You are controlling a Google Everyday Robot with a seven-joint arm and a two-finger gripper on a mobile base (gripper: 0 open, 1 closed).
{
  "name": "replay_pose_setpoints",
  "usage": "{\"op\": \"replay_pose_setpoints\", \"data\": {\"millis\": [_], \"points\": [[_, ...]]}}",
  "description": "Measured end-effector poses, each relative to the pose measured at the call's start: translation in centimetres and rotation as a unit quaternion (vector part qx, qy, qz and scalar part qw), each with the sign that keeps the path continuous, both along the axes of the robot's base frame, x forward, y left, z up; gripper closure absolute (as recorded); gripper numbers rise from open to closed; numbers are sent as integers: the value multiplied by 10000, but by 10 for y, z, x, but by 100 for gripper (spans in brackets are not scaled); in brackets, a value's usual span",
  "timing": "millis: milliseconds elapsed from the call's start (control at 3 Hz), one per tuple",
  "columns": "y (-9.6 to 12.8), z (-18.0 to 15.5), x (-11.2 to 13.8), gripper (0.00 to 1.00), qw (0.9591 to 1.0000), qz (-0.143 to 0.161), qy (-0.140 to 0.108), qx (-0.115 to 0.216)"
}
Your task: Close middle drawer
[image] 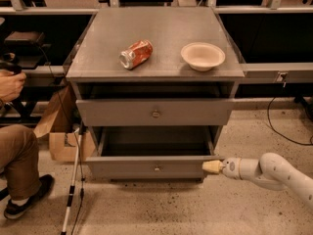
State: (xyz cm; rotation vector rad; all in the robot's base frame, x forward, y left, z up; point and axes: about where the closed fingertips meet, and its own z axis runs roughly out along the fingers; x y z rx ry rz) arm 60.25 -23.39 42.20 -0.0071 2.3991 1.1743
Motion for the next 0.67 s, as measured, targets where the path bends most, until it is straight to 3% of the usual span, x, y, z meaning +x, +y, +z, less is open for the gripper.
{"op": "replay_pose_setpoints", "data": {"millis": [667], "points": [[-5,-2,17,100,9998,-146,-101,-17]]}}
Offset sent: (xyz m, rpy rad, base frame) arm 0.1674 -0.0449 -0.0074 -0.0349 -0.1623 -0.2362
